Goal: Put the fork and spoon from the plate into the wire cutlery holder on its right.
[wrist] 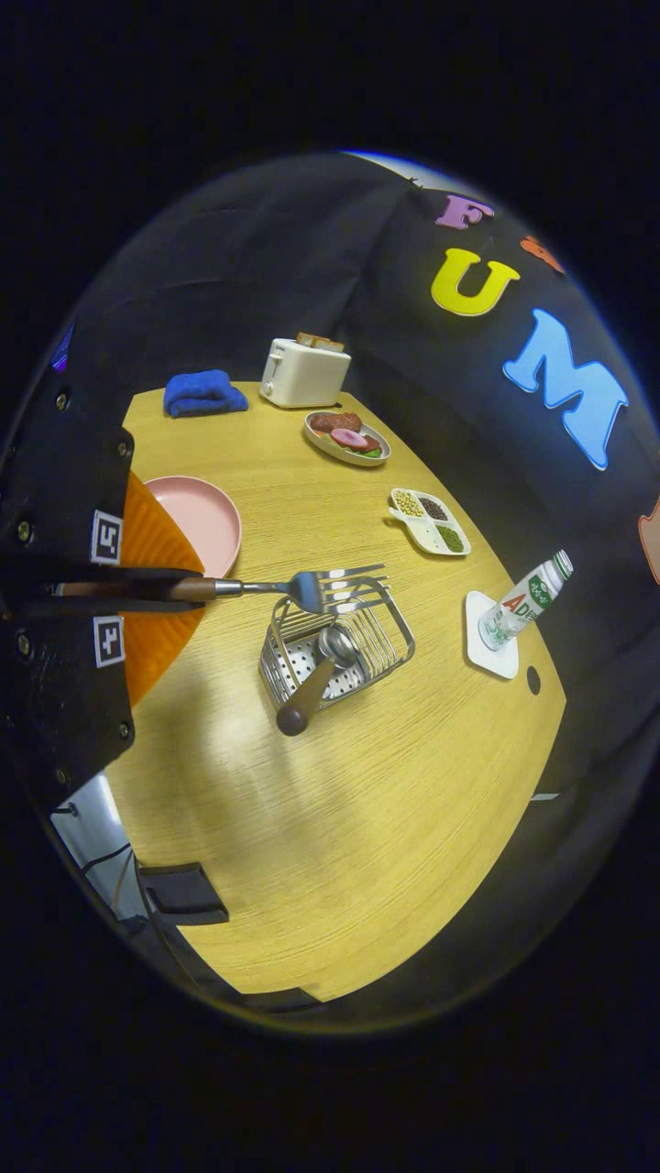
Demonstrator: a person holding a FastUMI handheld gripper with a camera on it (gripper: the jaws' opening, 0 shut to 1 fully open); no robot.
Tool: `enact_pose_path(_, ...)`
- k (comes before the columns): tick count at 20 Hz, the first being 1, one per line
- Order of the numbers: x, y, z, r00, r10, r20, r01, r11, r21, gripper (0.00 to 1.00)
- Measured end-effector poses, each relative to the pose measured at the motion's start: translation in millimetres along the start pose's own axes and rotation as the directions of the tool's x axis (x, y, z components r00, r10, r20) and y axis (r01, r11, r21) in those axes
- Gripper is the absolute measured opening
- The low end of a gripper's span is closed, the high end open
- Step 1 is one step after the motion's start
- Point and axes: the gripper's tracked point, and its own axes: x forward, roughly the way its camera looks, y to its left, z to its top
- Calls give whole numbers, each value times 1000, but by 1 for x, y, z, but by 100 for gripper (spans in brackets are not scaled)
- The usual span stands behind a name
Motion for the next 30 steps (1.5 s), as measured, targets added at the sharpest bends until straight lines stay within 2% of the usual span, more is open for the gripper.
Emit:
enact_pose_path(8, 11, -11, 2, 999, -21, -47, 22, 999, 33, 6)
enact_pose_path(16, 18, -26, 13, 992, -80, -100, 88, 993, 77, 6)
enact_pose_path(20, 21, -23, 15, 989, -77, -123, 90, 990, 105, 6)
enact_pose_path(25, 17, -12, 30, 993, -60, -103, 74, 987, 140, 15)
enact_pose_path(26, 15, -10, 31, 993, -53, -101, 67, 988, 142, 24)
enact_pose_path(30, 11, -7, 37, 994, -59, -93, 71, 988, 133, 31)
